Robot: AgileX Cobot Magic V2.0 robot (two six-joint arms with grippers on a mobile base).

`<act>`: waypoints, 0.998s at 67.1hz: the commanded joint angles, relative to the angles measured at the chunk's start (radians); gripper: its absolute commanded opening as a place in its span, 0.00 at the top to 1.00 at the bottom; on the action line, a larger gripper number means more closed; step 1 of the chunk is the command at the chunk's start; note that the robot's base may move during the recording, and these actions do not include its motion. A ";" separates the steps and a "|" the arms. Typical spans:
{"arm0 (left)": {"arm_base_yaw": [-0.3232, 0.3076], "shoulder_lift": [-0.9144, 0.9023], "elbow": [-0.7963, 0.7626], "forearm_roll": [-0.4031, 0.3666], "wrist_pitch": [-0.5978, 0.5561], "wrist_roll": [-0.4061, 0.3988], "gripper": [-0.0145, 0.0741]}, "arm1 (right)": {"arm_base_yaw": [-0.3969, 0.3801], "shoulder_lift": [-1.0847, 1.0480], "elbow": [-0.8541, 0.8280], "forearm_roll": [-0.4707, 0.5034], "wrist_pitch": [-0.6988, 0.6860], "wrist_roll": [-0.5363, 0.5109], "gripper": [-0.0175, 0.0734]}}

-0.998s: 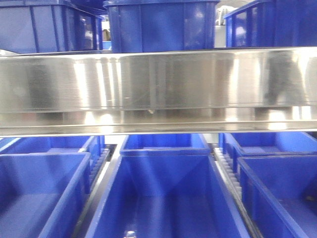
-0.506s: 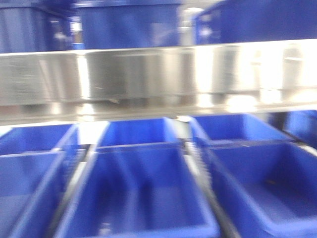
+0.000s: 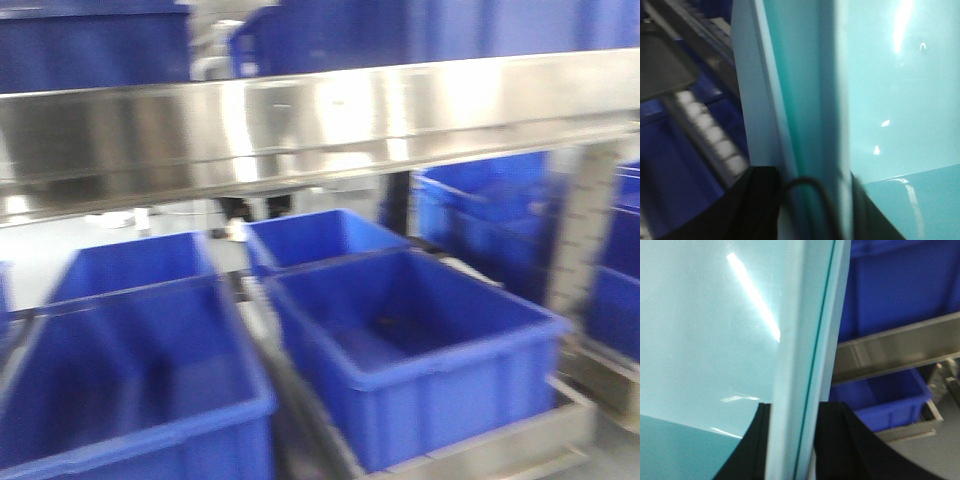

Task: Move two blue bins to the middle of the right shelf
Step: 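Hold the bin with both grippers while the base backs away from the shelf, then hold the bin with both grippers while the base turns toward the open floor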

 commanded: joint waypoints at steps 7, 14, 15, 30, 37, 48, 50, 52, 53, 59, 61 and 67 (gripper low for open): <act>0.002 -0.019 -0.017 -0.025 -0.144 -0.005 0.96 | -0.007 -0.020 -0.018 -0.018 -0.053 -0.022 0.98; 0.002 -0.019 -0.017 -0.025 -0.173 -0.005 0.96 | -0.007 -0.020 -0.018 -0.018 -0.053 -0.022 0.98; 0.002 -0.019 -0.017 -0.025 -0.175 -0.005 0.96 | -0.007 -0.020 -0.018 -0.018 -0.053 -0.022 0.98; 0.002 -0.019 -0.017 -0.025 -0.233 -0.005 0.96 | -0.007 -0.020 -0.018 -0.018 -0.053 -0.022 0.98; 0.002 -0.019 -0.017 -0.025 -0.241 -0.005 0.96 | -0.007 -0.020 -0.018 -0.018 -0.053 -0.022 0.98; 0.002 -0.019 -0.017 -0.025 -0.241 -0.005 0.96 | -0.007 -0.020 -0.018 -0.018 -0.053 -0.022 0.98; 0.002 -0.019 -0.017 -0.025 -0.241 -0.005 0.96 | -0.007 -0.020 -0.018 -0.018 -0.053 -0.022 0.98; 0.002 -0.019 -0.017 -0.025 -0.241 -0.005 0.96 | -0.007 -0.020 -0.018 -0.018 -0.053 -0.022 0.98; 0.002 -0.019 -0.017 -0.025 -0.241 -0.005 0.96 | -0.007 -0.020 -0.018 -0.018 -0.053 -0.022 0.98; 0.002 -0.019 -0.017 -0.025 -0.241 -0.005 0.96 | -0.007 -0.020 -0.018 -0.018 -0.053 -0.022 0.98; 0.002 -0.019 -0.017 -0.025 -0.241 -0.005 0.96 | -0.007 -0.020 -0.018 -0.018 -0.053 -0.022 0.98; 0.002 -0.019 -0.017 -0.025 -0.241 -0.005 0.96 | -0.007 -0.020 -0.018 -0.018 -0.053 -0.022 0.98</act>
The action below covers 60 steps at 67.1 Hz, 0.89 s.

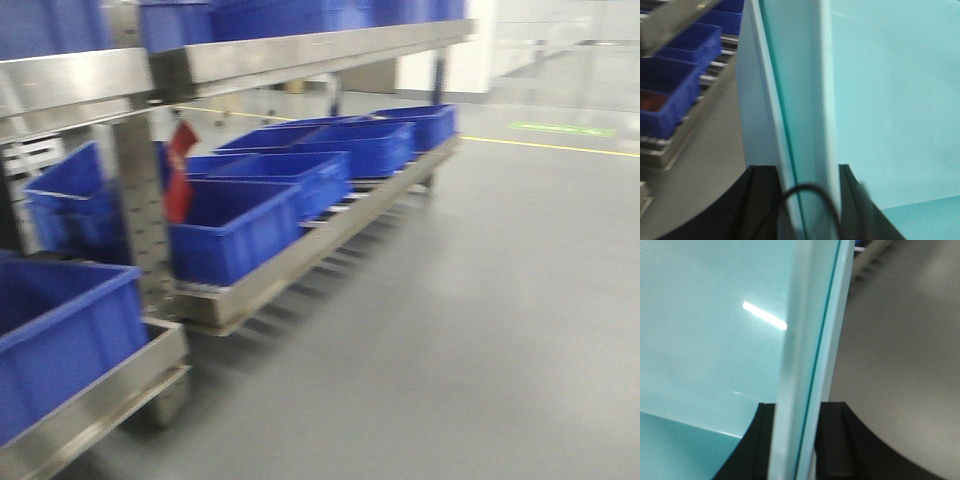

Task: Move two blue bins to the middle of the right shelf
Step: 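Hold the bin with both grippers while the base turns toward the open floor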

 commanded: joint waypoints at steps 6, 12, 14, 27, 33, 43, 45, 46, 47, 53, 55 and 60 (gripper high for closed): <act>0.006 -0.021 -0.017 -0.028 -0.120 -0.029 0.96 | -0.007 -0.020 -0.018 -0.020 -0.050 -0.046 0.98; 0.006 -0.021 -0.017 -0.028 -0.120 -0.029 0.96 | -0.007 -0.020 -0.018 -0.020 -0.050 -0.046 0.98; 0.006 -0.021 -0.017 -0.028 -0.120 -0.029 0.96 | -0.007 -0.020 -0.018 -0.020 -0.050 -0.046 0.98; 0.006 -0.021 -0.017 -0.028 -0.120 -0.029 0.96 | -0.007 -0.020 -0.018 -0.020 -0.050 -0.046 0.98; 0.006 -0.021 -0.017 -0.028 -0.120 -0.029 0.96 | -0.007 -0.020 -0.018 -0.020 -0.050 -0.046 0.98; 0.006 -0.021 -0.017 -0.028 -0.120 -0.029 0.96 | -0.007 -0.020 -0.018 -0.020 -0.050 -0.046 0.98; 0.006 -0.021 -0.017 -0.028 -0.120 -0.029 0.96 | -0.007 -0.020 -0.018 -0.020 -0.050 -0.046 0.98; 0.006 -0.021 -0.017 -0.028 -0.120 -0.029 0.96 | -0.007 -0.020 -0.018 -0.020 -0.050 -0.046 0.98; 0.006 -0.021 -0.017 -0.028 -0.120 -0.029 0.96 | -0.007 -0.020 -0.018 -0.020 -0.050 -0.046 0.98; 0.006 -0.021 -0.017 -0.028 -0.120 -0.029 0.96 | -0.007 -0.020 -0.018 -0.020 -0.050 -0.046 0.98; 0.006 -0.021 -0.017 -0.028 -0.120 -0.029 0.96 | -0.007 -0.020 -0.018 -0.020 -0.050 -0.046 0.98; 0.006 -0.021 -0.017 -0.028 -0.120 -0.029 0.96 | -0.007 -0.020 -0.018 -0.020 -0.050 -0.046 0.98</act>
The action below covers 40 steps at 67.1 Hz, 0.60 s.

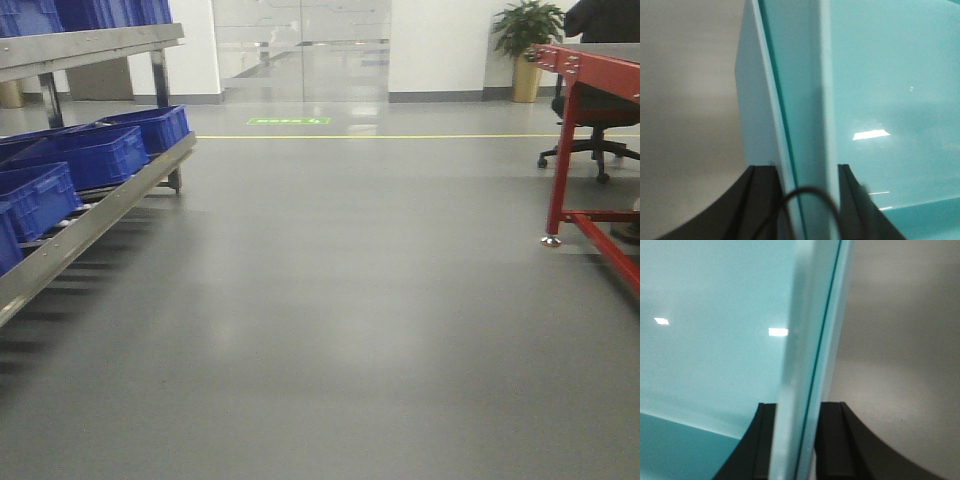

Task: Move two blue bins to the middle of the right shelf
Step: 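Hold the bin with both grippers while the base turns toward the open floor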

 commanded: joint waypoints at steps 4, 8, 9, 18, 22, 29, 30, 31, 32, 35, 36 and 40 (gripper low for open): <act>0.006 -0.021 -0.017 -0.026 -0.118 -0.029 0.96 | -0.007 -0.020 -0.018 -0.020 -0.054 -0.047 0.98; 0.006 -0.021 -0.017 -0.026 -0.118 -0.029 0.96 | -0.007 -0.020 -0.018 -0.020 -0.054 -0.047 0.98; 0.006 -0.021 -0.017 -0.026 -0.118 -0.029 0.96 | -0.007 -0.020 -0.018 -0.020 -0.054 -0.047 0.98; 0.006 -0.021 -0.017 -0.026 -0.118 -0.029 0.96 | -0.007 -0.020 -0.018 -0.020 -0.054 -0.047 0.98; 0.006 -0.021 -0.017 -0.026 -0.118 -0.029 0.96 | -0.007 -0.020 -0.018 -0.020 -0.054 -0.047 0.98; 0.006 -0.021 -0.017 -0.026 -0.118 -0.029 0.96 | -0.007 -0.020 -0.018 -0.020 -0.054 -0.047 0.98; 0.006 -0.021 -0.017 -0.026 -0.118 -0.029 0.96 | -0.007 -0.020 -0.018 -0.020 -0.054 -0.047 0.98; 0.006 -0.021 -0.017 -0.026 -0.118 -0.029 0.96 | -0.007 -0.020 -0.018 -0.020 -0.054 -0.047 0.98; 0.006 -0.021 -0.017 -0.026 -0.118 -0.029 0.96 | -0.007 -0.020 -0.018 -0.020 -0.054 -0.047 0.98; 0.006 -0.021 -0.017 -0.026 -0.118 -0.029 0.96 | -0.007 -0.020 -0.018 -0.020 -0.054 -0.047 0.98; 0.006 -0.021 -0.017 -0.026 -0.118 -0.029 0.96 | -0.007 -0.020 -0.018 -0.020 -0.054 -0.047 0.98; 0.006 -0.021 -0.017 -0.026 -0.118 -0.029 0.96 | -0.007 -0.020 -0.018 -0.020 -0.054 -0.047 0.98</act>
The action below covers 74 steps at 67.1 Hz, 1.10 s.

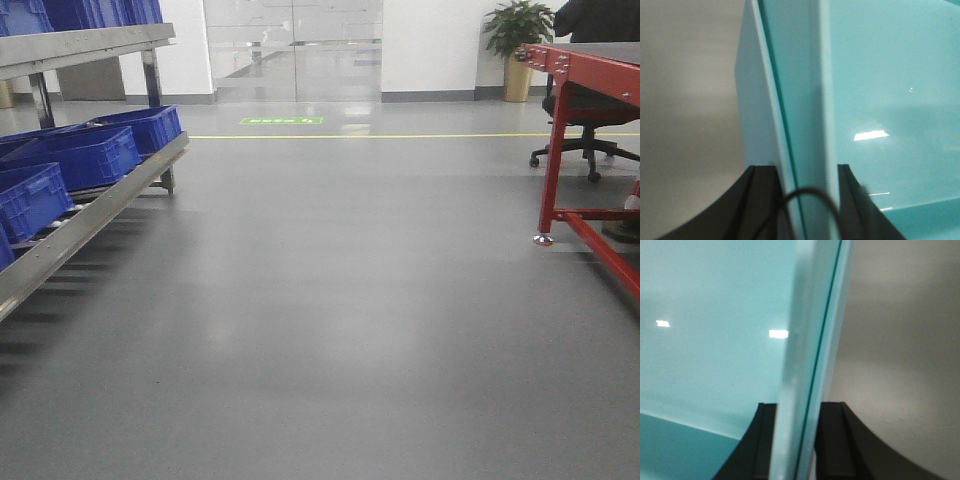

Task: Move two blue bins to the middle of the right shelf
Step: 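Hold the bin with both grippers while the base turns toward the open floor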

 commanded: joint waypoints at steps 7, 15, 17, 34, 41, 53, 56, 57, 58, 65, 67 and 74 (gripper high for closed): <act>0.006 -0.021 -0.017 -0.026 -0.120 -0.029 0.96 | -0.007 -0.020 -0.018 -0.020 -0.056 -0.047 0.98; 0.006 -0.021 -0.017 -0.026 -0.122 -0.029 0.96 | -0.007 -0.020 -0.018 -0.020 -0.060 -0.047 0.98; 0.006 -0.021 -0.017 -0.026 -0.122 -0.029 0.96 | -0.007 -0.020 -0.018 -0.020 -0.060 -0.047 0.98; 0.006 -0.021 -0.017 -0.026 -0.122 -0.029 0.96 | -0.007 -0.020 -0.018 -0.020 -0.060 -0.047 0.98; 0.006 -0.021 -0.017 -0.026 -0.122 -0.029 0.96 | -0.007 -0.020 -0.018 -0.020 -0.060 -0.047 0.98; 0.006 -0.021 -0.017 -0.026 -0.122 -0.029 0.96 | -0.007 -0.020 -0.018 -0.020 -0.060 -0.047 0.98; 0.006 -0.021 -0.017 -0.026 -0.122 -0.029 0.96 | -0.007 -0.020 -0.018 -0.020 -0.060 -0.047 0.98; 0.006 -0.021 -0.017 -0.026 -0.122 -0.029 0.96 | -0.007 -0.020 -0.018 -0.020 -0.060 -0.047 0.98; 0.006 -0.021 -0.017 -0.026 -0.122 -0.029 0.96 | -0.007 -0.020 -0.018 -0.020 -0.060 -0.047 0.98; 0.006 -0.021 -0.017 -0.026 -0.122 -0.029 0.96 | -0.007 -0.020 -0.018 -0.020 -0.060 -0.047 0.98; 0.006 -0.021 -0.017 -0.026 -0.122 -0.029 0.96 | -0.007 -0.020 -0.018 -0.020 -0.060 -0.047 0.98; 0.006 -0.021 -0.017 -0.026 -0.122 -0.029 0.96 | -0.007 -0.020 -0.018 -0.020 -0.060 -0.047 0.98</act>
